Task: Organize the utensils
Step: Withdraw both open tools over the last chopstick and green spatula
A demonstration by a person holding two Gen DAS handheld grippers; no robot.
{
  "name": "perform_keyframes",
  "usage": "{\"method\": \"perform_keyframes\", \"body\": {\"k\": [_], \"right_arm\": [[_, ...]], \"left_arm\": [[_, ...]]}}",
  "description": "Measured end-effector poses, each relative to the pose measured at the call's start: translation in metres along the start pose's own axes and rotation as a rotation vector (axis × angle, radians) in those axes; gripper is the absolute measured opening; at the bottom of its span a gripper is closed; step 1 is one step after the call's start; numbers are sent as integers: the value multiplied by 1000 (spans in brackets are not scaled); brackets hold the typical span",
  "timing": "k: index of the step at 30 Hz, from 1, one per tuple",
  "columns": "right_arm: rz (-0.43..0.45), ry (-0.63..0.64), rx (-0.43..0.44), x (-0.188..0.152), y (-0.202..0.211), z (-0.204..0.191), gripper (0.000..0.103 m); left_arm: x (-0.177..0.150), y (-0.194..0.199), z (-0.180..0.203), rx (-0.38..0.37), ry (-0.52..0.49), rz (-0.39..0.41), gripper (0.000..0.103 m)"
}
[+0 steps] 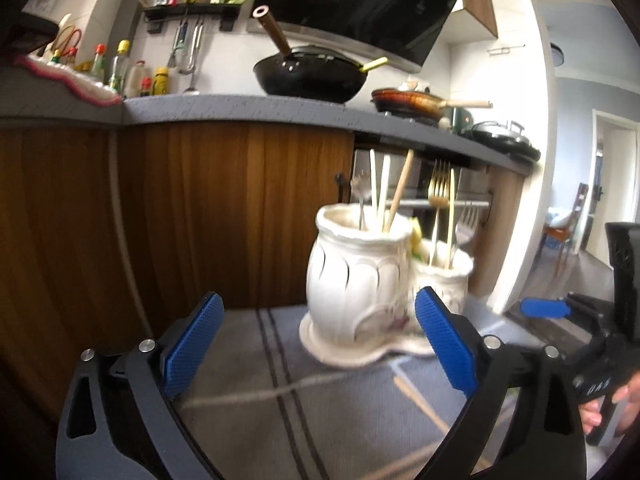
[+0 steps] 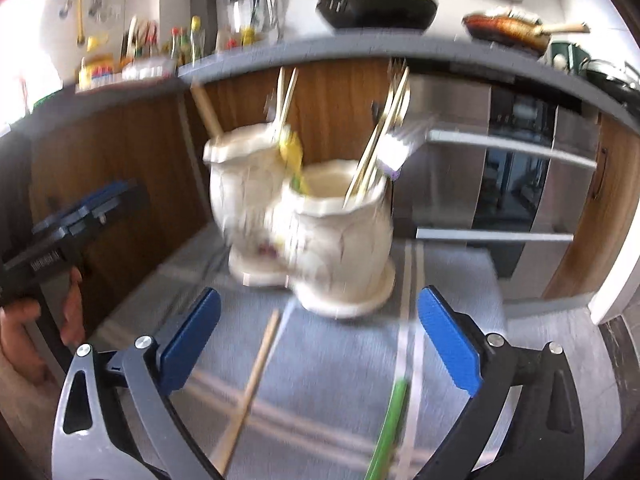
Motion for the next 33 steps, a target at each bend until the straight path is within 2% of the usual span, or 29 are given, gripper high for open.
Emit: {"method": "perform_keyframes", "body": {"k": [4, 10, 17, 19, 25, 30, 33], "right_arm": [[-85, 34, 8, -17, -6, -14, 97], [-153, 69, 15, -30, -16, -32, 97], [-209, 109, 32, -41, -32, -50, 96], [-220, 119, 33, -44, -35, -52, 92], [-226, 147, 31, -44, -35, -52, 90], [-184, 156, -7, -37, -14, -28, 88], [-192, 125, -46, -38, -6, -8, 82]], "left_arm": [[-14, 8, 3, 23, 14, -49, 97], [-31, 9, 11, 78, -36, -110, 97], [-40, 3, 7, 68, -37, -143, 97], [-41, 1, 5, 62, -32, -158, 97], [-44, -1, 6, 35, -22, -174, 97], [-47, -4, 7, 22, -16, -199, 97], [-48, -5, 16, 26, -31, -223, 97]]}}
Point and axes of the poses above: each gripper's, at about its wrist camera, not at the fingertips, and y roughly against the way its jaws point, z to its right, x to its top, the point moved 1 cm from there along -y, roughly the way its jaws point, and after that the axes turned 9 degrees about z, right-handed, at the moved point
